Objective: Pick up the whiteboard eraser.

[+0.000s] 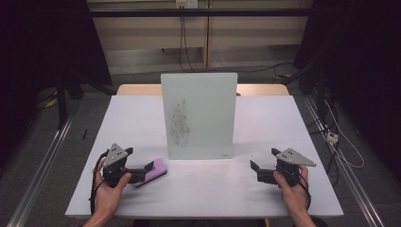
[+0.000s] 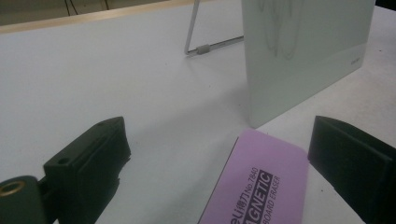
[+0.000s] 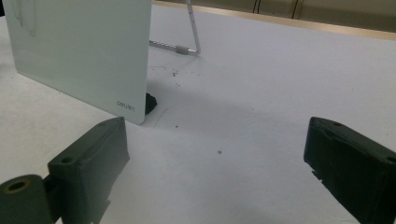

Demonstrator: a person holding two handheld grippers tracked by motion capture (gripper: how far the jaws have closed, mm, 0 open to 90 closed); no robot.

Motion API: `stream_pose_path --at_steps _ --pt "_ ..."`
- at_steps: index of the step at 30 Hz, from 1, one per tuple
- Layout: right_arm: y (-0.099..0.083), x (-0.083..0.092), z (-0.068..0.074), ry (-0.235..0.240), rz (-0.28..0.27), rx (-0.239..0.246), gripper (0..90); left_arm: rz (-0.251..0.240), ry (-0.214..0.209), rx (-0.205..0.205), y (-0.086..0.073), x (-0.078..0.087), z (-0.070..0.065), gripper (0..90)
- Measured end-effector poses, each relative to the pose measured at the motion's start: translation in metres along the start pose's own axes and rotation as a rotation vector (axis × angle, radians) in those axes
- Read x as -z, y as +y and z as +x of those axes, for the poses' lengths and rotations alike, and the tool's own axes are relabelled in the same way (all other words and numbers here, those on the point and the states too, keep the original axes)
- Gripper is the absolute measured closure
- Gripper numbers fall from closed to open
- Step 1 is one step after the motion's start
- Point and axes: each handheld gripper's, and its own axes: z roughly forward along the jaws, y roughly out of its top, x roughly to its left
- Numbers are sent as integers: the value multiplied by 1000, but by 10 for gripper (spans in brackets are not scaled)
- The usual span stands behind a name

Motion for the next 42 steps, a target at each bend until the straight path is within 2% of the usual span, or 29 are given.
stream_pose_path --at_steps 2,9,12,17,21,24,25,26,28,30,36,40,42 --pt "0 0 0 -4 1 -1 64 10 -19 -4 1 0 1 50" --pt "0 -1 -1 5 6 -6 65 25 -20 -15 3 -1 2 57" --pt "0 -1 -1 10 7 -5 65 29 -22 -4 3 -2 4 60" --pt "0 -2 -1 13 9 -2 65 39 -26 -21 6 -1 7 87" --pt "0 -2 -1 14 9 -3 65 53 -58 -25 8 -4 8 93" --pt "0 -2 -1 14 11 -2 65 67 -54 -34 9 -5 8 93" --pt "0 -2 -1 15 10 -2 65 75 -55 -33 10 -5 8 93" --pt "0 -3 0 17 14 -3 65 76 -74 -21 11 -5 10 88" --pt "0 -3 0 19 13 -4 65 87 -76 -19 12 -5 10 83" --pt "0 -3 0 19 13 -3 65 97 -57 -30 14 -5 10 82" --pt "1 -4 0 24 13 6 65 139 -86 -45 20 -4 9 80" --pt "1 -5 0 26 13 7 65 159 -97 -87 23 -4 10 72" --pt "1 -5 0 26 14 6 65 178 -100 -91 25 -4 10 71"
